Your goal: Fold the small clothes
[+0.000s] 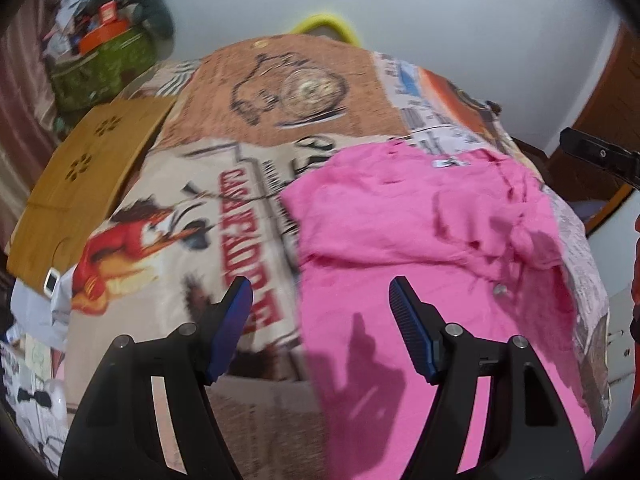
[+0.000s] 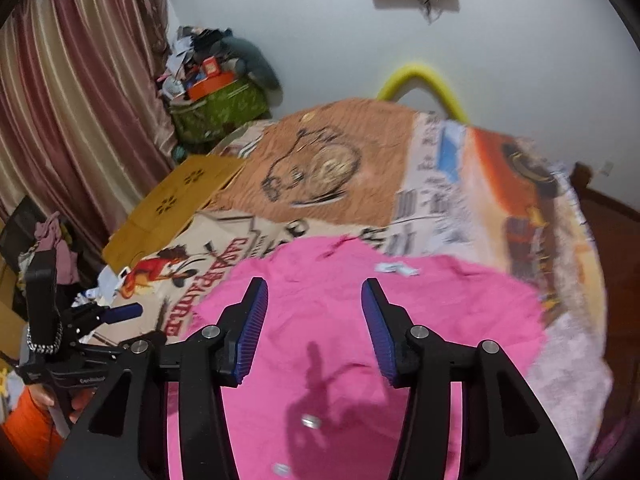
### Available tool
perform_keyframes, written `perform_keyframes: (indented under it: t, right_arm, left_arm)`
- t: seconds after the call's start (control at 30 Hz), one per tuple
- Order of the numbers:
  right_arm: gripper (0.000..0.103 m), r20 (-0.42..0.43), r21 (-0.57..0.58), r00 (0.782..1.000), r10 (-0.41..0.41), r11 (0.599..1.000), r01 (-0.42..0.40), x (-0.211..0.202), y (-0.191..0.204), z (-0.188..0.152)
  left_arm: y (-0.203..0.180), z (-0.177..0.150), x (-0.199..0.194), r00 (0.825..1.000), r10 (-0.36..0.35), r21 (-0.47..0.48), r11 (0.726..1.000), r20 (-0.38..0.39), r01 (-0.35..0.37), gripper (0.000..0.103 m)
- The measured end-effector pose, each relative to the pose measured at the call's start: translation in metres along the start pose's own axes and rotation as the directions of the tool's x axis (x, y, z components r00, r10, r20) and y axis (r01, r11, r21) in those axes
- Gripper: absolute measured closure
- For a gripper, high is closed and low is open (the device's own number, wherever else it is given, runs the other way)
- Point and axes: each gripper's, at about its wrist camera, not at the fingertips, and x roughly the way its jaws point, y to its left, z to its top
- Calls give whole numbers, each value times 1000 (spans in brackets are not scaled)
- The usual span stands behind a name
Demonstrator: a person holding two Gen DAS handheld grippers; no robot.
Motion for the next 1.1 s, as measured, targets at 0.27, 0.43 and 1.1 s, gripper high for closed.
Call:
perform_keyframes:
  t: [0.27, 0.43, 1.1]
  right_arm:
    - [55, -7, 17, 989, -149, 989, 149, -24, -60, -27]
    - [55, -62, 24, 980, -192, 981, 193, -15, -90, -52]
    - [54, -139, 50, 983, -123, 990, 131, 26, -117, -103]
  left_arm:
    - [-54, 28, 27, 998, -61, 58, 996, -31, 63, 48]
    - [-79, 38, 55, 994, -69, 70, 995, -89, 75, 64]
    - [-106, 57, 62, 998, -37, 157, 987, -53, 45, 101]
